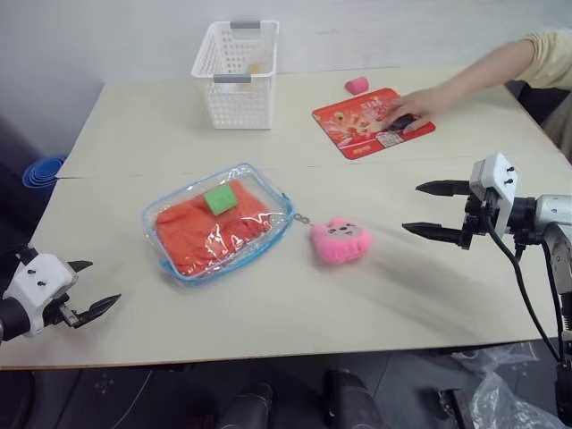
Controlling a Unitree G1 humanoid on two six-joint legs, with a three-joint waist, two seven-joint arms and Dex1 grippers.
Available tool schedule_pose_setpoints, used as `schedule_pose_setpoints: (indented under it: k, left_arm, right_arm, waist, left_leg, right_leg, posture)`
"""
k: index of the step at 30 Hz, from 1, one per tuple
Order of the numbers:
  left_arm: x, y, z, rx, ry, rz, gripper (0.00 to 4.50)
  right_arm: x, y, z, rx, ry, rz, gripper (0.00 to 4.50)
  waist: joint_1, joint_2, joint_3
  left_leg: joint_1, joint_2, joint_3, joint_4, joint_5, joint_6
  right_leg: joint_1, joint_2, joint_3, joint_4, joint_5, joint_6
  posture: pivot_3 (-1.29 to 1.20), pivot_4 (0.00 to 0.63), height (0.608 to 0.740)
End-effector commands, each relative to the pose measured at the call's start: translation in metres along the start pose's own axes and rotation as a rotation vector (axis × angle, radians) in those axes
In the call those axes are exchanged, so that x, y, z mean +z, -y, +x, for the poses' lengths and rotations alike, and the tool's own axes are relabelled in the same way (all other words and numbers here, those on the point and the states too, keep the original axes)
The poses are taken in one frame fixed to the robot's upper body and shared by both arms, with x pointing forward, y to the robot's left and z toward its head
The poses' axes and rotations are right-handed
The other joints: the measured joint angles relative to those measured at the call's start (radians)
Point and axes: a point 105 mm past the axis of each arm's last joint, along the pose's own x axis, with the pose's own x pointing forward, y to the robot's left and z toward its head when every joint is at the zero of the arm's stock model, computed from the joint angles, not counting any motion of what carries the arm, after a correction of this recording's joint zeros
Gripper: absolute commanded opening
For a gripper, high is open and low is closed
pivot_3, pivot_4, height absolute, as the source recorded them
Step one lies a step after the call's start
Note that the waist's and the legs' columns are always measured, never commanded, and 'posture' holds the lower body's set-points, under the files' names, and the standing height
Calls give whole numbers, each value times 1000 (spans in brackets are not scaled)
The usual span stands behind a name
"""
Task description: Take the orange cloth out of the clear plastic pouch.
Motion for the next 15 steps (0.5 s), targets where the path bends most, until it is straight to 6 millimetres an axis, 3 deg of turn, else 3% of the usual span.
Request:
schedule_pose_setpoints:
  k: [1, 15]
  left_arm:
    - [5, -9, -3, 35, 4, 26, 4344]
    - [8, -9, 1, 44, 31, 11, 4344]
  right_arm:
    - [12, 3, -1, -16, 35, -44, 4500]
    - [7, 2, -1, -37, 34, -53, 4500]
  waist:
    - [0, 0, 0]
    - [-1, 0, 0]
  left_leg:
    - [0, 0, 0, 0, 0, 0]
    - [0, 1, 1, 0, -1, 0]
  right_leg:
    - [0, 0, 0, 0, 0, 0]
    - [0, 1, 1, 0, 0, 0]
  posture:
    - [0, 150, 740]
    - [0, 150, 740]
